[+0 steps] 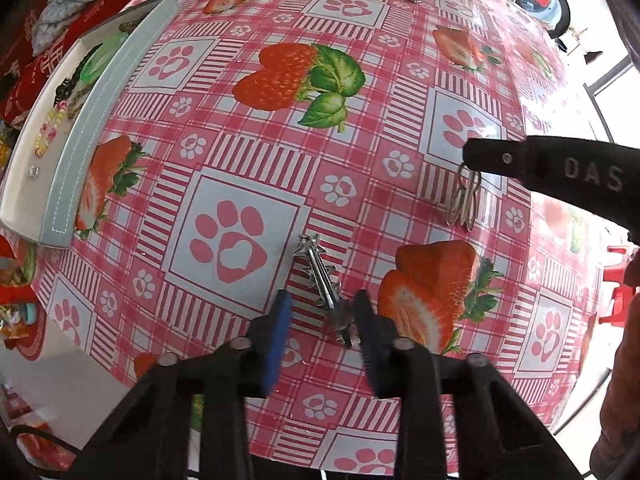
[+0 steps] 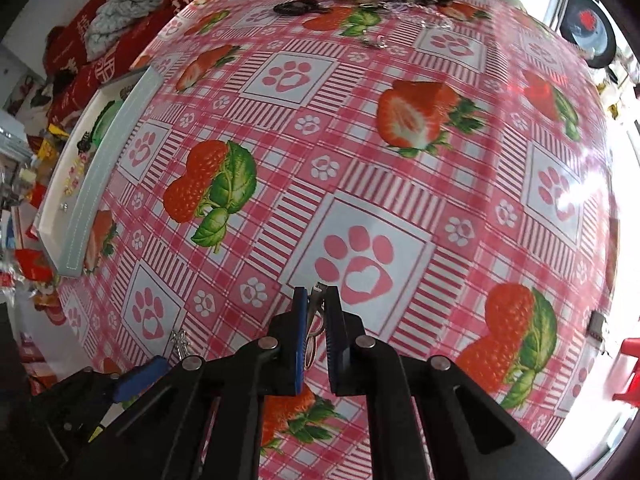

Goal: Organize jewelry
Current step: 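Grasp the silver rhinestone hair clip with the left gripper while the right grasps the silver hairpins, then carry the hair clip and hairpins into the white tray and open both grippers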

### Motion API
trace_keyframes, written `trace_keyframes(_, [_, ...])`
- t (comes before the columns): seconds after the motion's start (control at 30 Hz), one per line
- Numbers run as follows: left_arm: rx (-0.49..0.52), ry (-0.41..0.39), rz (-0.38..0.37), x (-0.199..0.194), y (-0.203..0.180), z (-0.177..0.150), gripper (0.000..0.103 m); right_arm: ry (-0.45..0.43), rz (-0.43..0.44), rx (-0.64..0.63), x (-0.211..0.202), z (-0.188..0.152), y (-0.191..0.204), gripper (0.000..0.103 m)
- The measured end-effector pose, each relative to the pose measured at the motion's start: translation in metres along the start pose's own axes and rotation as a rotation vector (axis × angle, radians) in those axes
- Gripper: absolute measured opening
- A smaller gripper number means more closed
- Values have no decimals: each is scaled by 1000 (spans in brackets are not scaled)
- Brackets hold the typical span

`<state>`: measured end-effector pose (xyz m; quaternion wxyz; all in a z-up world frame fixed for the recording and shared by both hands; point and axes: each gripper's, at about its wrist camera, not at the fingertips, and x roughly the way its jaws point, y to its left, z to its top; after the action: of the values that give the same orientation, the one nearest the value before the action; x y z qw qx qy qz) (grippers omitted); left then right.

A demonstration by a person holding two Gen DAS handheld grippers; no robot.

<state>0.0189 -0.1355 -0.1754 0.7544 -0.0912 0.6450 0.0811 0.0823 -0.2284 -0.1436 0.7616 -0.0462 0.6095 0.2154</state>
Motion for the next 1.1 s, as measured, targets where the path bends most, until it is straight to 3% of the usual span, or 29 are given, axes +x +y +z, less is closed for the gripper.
trace_keyframes(0.07, [-2, -2, -16, -1, 3, -1, 24, 2, 12, 20, -2, -2, -2, 9])
trace_keyframes(0.3, [11, -39, -103, -13, 17, 4, 19, 8, 60, 91, -9, -10, -10, 9])
trace_keyframes(0.47, [15, -57, -127, -26, 26, 7, 19, 13, 82, 116, -13, -15, -11, 9])
trace_keyframes(1.1, [-36, -137, -83, -96, 88, 0, 19, 9, 125, 103, -47, -7, 12, 9])
